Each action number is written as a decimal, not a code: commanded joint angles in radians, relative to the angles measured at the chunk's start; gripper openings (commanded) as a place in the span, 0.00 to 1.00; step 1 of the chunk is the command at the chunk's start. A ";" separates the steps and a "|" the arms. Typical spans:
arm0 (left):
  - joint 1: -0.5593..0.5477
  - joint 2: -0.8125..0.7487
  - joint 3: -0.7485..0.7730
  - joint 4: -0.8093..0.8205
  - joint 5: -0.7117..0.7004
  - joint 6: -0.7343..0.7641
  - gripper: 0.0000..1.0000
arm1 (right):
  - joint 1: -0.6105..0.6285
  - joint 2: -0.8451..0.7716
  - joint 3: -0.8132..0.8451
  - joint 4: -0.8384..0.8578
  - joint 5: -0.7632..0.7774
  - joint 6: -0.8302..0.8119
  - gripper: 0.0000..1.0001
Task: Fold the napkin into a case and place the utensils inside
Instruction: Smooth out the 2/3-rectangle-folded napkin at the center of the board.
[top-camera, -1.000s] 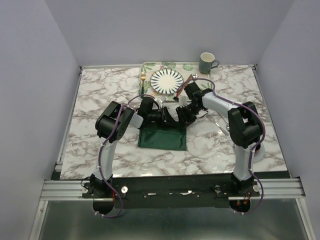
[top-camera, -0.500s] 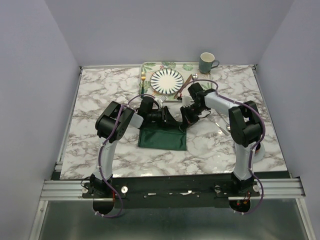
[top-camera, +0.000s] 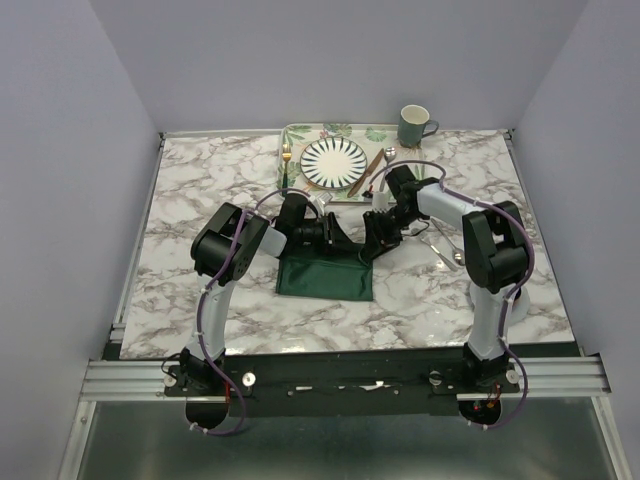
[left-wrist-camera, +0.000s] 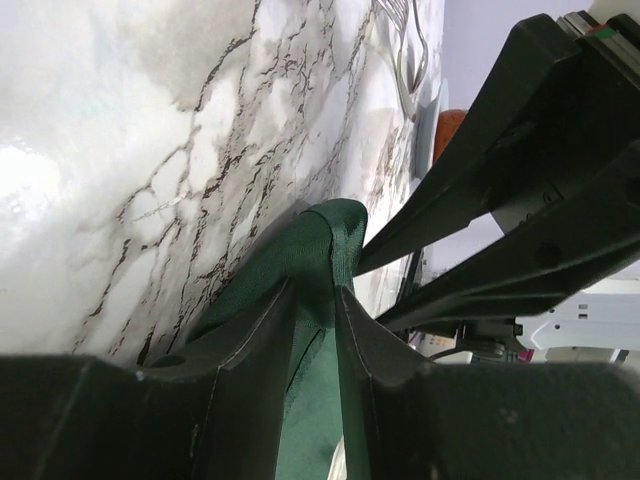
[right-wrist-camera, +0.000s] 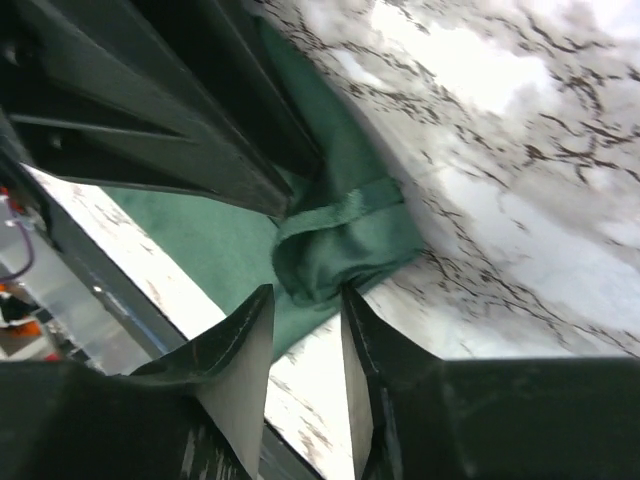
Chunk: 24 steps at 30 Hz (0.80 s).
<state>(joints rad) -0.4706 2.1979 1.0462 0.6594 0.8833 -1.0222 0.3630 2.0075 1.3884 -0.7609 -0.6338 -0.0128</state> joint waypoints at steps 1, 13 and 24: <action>0.004 0.057 -0.038 -0.098 -0.089 0.056 0.36 | 0.005 -0.004 0.024 0.028 -0.072 0.068 0.41; 0.004 0.065 -0.031 -0.104 -0.087 0.056 0.36 | 0.021 0.034 0.051 0.035 -0.034 0.091 0.40; 0.004 0.063 -0.031 -0.112 -0.087 0.063 0.36 | 0.019 -0.136 -0.026 0.005 0.008 0.031 0.25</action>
<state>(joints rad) -0.4706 2.1986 1.0439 0.6563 0.8795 -1.0187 0.3779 1.9594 1.3815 -0.7471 -0.6426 0.0399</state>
